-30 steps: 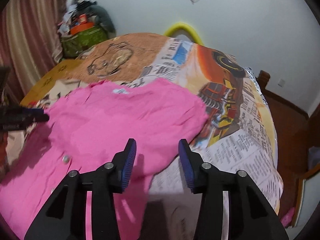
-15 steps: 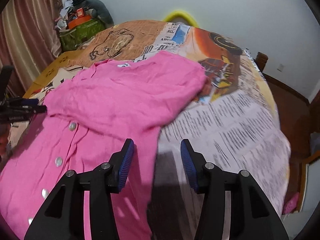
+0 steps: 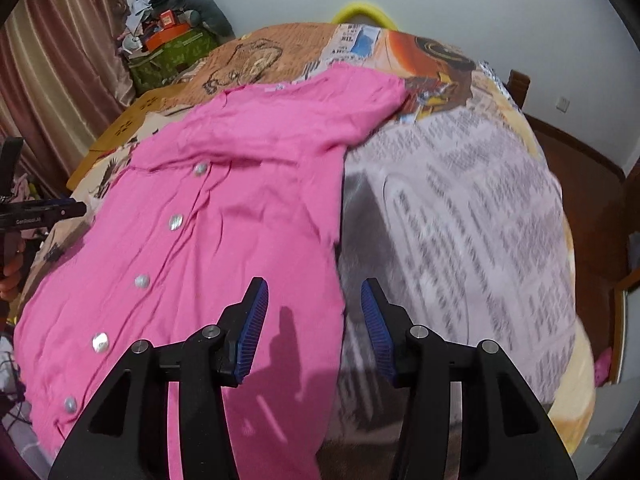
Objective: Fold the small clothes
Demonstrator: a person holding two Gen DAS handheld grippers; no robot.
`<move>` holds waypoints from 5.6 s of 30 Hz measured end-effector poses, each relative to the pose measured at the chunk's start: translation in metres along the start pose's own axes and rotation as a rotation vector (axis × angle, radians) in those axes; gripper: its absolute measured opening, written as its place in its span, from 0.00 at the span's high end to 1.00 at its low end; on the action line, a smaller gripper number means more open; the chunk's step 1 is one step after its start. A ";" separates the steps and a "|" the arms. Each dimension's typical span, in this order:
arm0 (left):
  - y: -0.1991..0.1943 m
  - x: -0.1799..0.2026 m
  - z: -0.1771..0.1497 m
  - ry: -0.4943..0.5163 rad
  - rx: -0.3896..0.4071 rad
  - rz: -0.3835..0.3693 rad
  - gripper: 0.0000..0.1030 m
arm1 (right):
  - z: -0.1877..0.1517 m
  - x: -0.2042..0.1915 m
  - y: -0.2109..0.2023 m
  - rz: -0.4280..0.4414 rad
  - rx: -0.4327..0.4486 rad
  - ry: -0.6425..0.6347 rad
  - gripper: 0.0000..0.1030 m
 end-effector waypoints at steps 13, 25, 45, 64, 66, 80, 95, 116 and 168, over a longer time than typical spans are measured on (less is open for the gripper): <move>0.002 0.036 -0.014 -0.019 -0.031 -0.112 0.84 | -0.017 -0.004 0.019 0.080 -0.020 0.050 0.59; -0.020 0.030 0.016 0.005 0.086 -0.045 0.97 | -0.002 -0.022 0.021 0.095 0.006 -0.058 0.95; 0.022 0.023 0.086 -0.001 0.075 0.029 0.72 | 0.074 0.002 0.030 0.038 0.085 -0.019 0.67; -0.011 0.007 -0.039 -0.015 -0.054 -0.071 0.50 | -0.030 -0.004 -0.002 0.049 -0.031 0.052 0.52; -0.015 0.006 -0.043 -0.013 -0.049 -0.065 0.50 | -0.035 -0.008 0.003 0.039 -0.056 0.034 0.52; -0.031 0.017 -0.058 -0.056 -0.008 -0.109 0.97 | -0.041 -0.027 0.006 0.087 -0.042 0.016 0.94; -0.114 0.004 0.044 -0.057 0.282 -0.094 0.97 | 0.049 -0.048 -0.065 0.094 0.241 -0.089 0.94; -0.004 -0.011 0.196 -0.148 0.214 0.016 0.97 | 0.176 0.002 -0.008 0.002 0.290 -0.100 0.94; 0.022 0.006 0.089 -0.020 0.117 -0.009 0.94 | 0.058 0.007 0.017 0.091 0.147 0.030 0.93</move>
Point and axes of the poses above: each gripper's, at about its wrist camera, not at the fingertips, and y roughly the way its jaws point, x to its right, z to its top, the point moved 4 cm from there along y, roughly the way its jaws point, and after that the axes turned 10 degrees about z, right-handed, at the moved point
